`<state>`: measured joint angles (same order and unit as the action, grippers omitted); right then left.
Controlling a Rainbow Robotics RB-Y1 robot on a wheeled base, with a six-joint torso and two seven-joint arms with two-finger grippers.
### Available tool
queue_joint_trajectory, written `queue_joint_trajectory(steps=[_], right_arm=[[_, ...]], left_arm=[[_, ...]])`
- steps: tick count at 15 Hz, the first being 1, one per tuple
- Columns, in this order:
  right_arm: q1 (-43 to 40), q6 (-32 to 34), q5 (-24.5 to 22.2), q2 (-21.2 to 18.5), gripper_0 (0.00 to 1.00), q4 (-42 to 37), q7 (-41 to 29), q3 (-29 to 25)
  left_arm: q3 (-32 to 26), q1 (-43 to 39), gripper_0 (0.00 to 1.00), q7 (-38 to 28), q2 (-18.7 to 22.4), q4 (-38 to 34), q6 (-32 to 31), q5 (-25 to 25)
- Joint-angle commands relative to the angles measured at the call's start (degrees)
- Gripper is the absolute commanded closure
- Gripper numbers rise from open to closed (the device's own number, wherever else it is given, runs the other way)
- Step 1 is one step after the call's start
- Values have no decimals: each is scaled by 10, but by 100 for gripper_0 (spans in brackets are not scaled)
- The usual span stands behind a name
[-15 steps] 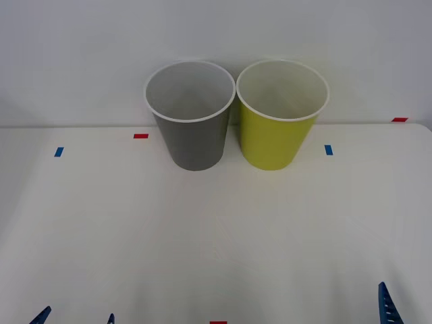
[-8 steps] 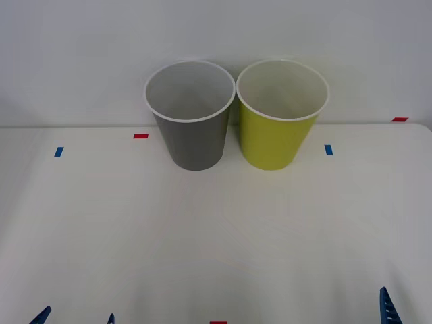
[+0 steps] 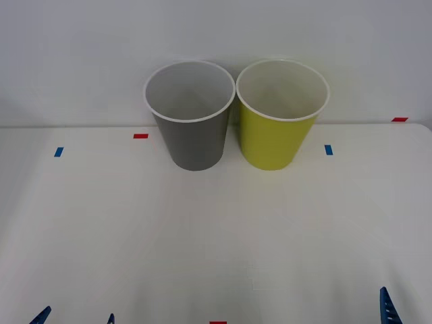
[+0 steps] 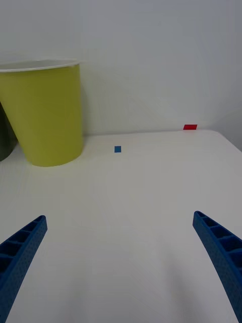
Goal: Put cans in the gray bin and PET bottles in the light green bin.
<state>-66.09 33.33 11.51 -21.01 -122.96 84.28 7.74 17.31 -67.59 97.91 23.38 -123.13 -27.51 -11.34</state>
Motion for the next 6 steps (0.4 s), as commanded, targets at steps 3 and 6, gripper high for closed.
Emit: queue_joint_trajectory(steps=[3, 6], right_arm=[[0, 0, 0, 0, 0, 0, 0, 0], [0, 0, 0, 0, 0, 0, 0, 0]], left_arm=[[0, 0, 0, 0, 0, 0, 0, 0], [0, 0, 0, 0, 0, 0, 0, 0]])
